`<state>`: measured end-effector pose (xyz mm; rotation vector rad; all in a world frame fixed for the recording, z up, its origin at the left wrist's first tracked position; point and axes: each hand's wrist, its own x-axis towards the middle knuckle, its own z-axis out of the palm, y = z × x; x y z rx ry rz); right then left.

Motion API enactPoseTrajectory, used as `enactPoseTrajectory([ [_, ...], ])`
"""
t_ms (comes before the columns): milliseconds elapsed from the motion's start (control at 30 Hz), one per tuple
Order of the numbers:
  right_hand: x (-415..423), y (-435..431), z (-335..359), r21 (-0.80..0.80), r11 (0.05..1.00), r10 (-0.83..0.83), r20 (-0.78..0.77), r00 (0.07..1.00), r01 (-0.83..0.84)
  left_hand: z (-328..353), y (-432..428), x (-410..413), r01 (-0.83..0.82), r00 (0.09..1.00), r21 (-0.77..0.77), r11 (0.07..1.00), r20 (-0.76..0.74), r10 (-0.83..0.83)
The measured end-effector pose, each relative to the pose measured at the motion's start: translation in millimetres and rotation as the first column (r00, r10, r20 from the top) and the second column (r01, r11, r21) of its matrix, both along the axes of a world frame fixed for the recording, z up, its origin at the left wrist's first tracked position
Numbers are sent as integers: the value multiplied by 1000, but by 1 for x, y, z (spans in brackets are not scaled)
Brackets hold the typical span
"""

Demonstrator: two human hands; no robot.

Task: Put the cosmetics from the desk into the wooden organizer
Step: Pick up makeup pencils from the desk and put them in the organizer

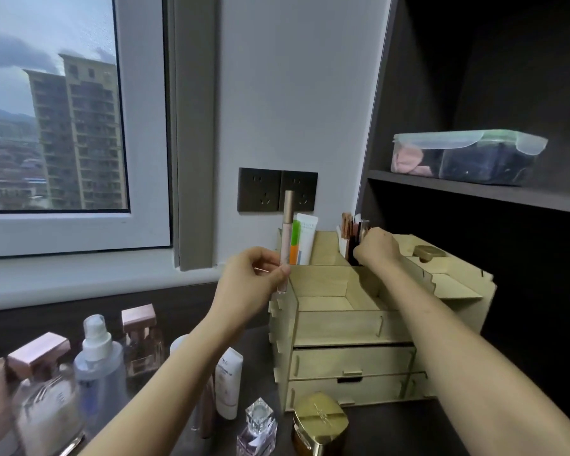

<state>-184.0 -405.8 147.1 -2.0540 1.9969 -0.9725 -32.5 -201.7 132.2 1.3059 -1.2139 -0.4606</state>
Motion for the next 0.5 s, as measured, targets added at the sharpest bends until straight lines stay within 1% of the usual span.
enactPoseTrajectory([
  [67,-1,-1,1,60,998,6,-37,999,-4,-2,-4,-3,16,1000,9,1000,-23,-16],
  [167,-4,3,4,154,988,46,-119,992,-27,-4,-12,-6,15,1000,8,1000,-7,-15],
  [200,-5,8,6,147,989,50,-130,990,-30,-4,-14,-7,12,1000,0,1000,-2,-12],
  [233,-7,15,8,93,995,50,-123,991,-39,-4,-17,-8,9,1000,-6,1000,7,-9],
  [267,-9,23,10,-4,998,67,-68,995,-68,-4,-19,-9,8,1000,-8,1000,17,-8],
  [300,-10,34,13,-112,984,144,38,989,-139,-4,-22,-10,9,1000,-7,1000,27,-9],
  [333,-10,49,16,-202,945,295,185,937,-258,-4,-25,-11,12,999,-7,1000,36,-11],
  [367,-11,66,20,-261,880,468,341,815,-396,-4,-28,-13,13,999,-10,1000,44,-12],
  [400,-11,83,26,-299,797,603,457,654,-525,-4,-31,-15,14,998,-14,1000,58,-13],
  [433,-11,97,30,-324,718,682,502,531,-616,-3,-33,-18,17,997,-18,1000,81,-16],
  [467,-11,106,33,-339,662,732,484,479,-669,-2,-36,-22,24,994,-28,999,109,-21],
  [500,-10,111,35,-354,631,765,432,478,-691,0,-39,-27,30,990,-37,999,138,-24],
])
